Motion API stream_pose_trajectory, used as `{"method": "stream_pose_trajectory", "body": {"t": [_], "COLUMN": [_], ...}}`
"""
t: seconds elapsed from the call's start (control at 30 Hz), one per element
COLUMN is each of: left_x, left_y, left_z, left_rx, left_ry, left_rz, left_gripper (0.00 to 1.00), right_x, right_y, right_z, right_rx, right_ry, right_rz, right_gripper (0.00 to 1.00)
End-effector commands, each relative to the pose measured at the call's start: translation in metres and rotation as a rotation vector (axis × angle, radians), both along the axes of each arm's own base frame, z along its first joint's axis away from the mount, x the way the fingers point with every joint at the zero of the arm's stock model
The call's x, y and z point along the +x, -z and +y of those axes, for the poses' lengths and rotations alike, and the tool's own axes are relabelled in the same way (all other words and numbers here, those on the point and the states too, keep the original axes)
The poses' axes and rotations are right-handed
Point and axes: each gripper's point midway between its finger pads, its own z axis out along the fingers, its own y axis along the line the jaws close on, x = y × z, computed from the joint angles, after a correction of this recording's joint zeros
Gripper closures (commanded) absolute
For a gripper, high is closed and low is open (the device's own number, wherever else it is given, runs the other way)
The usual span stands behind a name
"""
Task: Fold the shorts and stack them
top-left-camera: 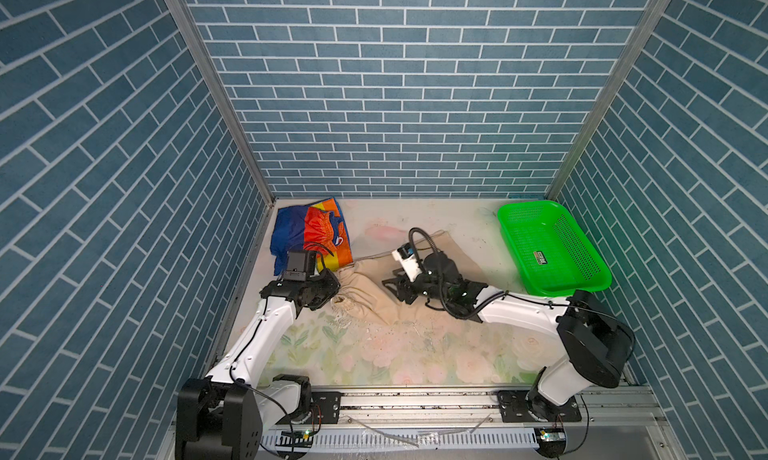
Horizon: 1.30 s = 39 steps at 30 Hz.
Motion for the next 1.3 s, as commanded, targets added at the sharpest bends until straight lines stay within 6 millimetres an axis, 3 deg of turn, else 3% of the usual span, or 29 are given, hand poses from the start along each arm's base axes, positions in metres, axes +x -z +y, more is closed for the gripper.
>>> {"method": "stream_pose_trajectory", "body": {"t": [0.0, 0.07, 0.1, 0.13, 0.17, 0.2, 0.33, 0.5, 0.6, 0.73, 0.83, 1.0, 1.1, 1.2, 1.27], "left_x": [-0.032, -0.033, -0.034, -0.033, -0.033, -0.033, -0.030, -0.028, -0.028, -0.025, -0.024, -0.026, -0.029, -0.033, -0.035], "left_y": [0.013, 0.008, 0.005, 0.002, 0.000, -0.003, -0.010, -0.021, -0.026, -0.031, -0.037, -0.041, -0.039, -0.034, -0.032], "left_z": [0.016, 0.022, 0.025, 0.026, 0.028, 0.029, 0.028, 0.032, 0.034, 0.034, 0.034, 0.037, 0.039, 0.042, 0.043], "left_rx": [0.083, 0.094, 0.103, 0.112, 0.125, 0.132, 0.133, 0.161, 0.178, 0.183, 0.192, 0.220, 0.234, 0.252, 0.258], "left_ry": [0.073, 0.076, 0.080, 0.083, 0.088, 0.093, 0.110, 0.124, 0.133, 0.154, 0.169, 0.191, 0.203, 0.202, 0.200], "left_rz": [0.154, 0.166, 0.167, 0.167, 0.170, 0.174, 0.183, 0.183, 0.189, 0.197, 0.200, 0.208, 0.222, 0.238, 0.242], "left_gripper": [1.00, 1.00, 1.00, 1.00, 1.00, 1.00, 0.99, 0.98, 0.98, 0.98, 0.97, 0.96, 0.96, 0.96, 0.96], "right_x": [-0.008, 0.001, 0.004, 0.007, 0.007, 0.008, -0.003, -0.037, -0.044, -0.039, -0.035, -0.028, -0.034, -0.046, -0.053], "right_y": [0.025, 0.032, 0.037, 0.040, 0.047, 0.052, 0.079, 0.112, 0.127, 0.145, 0.133, 0.074, 0.047, 0.037, 0.045], "right_z": [-0.023, -0.034, -0.036, -0.037, -0.034, -0.028, 0.002, 0.039, 0.045, 0.040, 0.041, 0.039, 0.040, 0.045, 0.047], "right_rx": [-0.012, -0.020, -0.024, -0.030, -0.046, -0.063, -0.098, -0.200, -0.269, -0.373, -0.339, -0.214, -0.151, -0.110, -0.122], "right_ry": [0.032, 0.069, 0.080, 0.086, 0.077, 0.060, -0.016, -0.115, -0.125, -0.088, -0.105, -0.156, -0.206, -0.260, -0.270], "right_rz": [0.181, 0.233, 0.266, 0.295, 0.334, 0.367, 0.506, 0.577, 0.610, 0.638, 0.601, 0.499, 0.484, 0.535, 0.587], "right_gripper": [0.44, 0.46, 0.54, 0.69, 0.97, 1.00, 1.00, 1.00, 1.00, 1.00, 1.00, 1.00, 1.00, 1.00, 1.00]}}
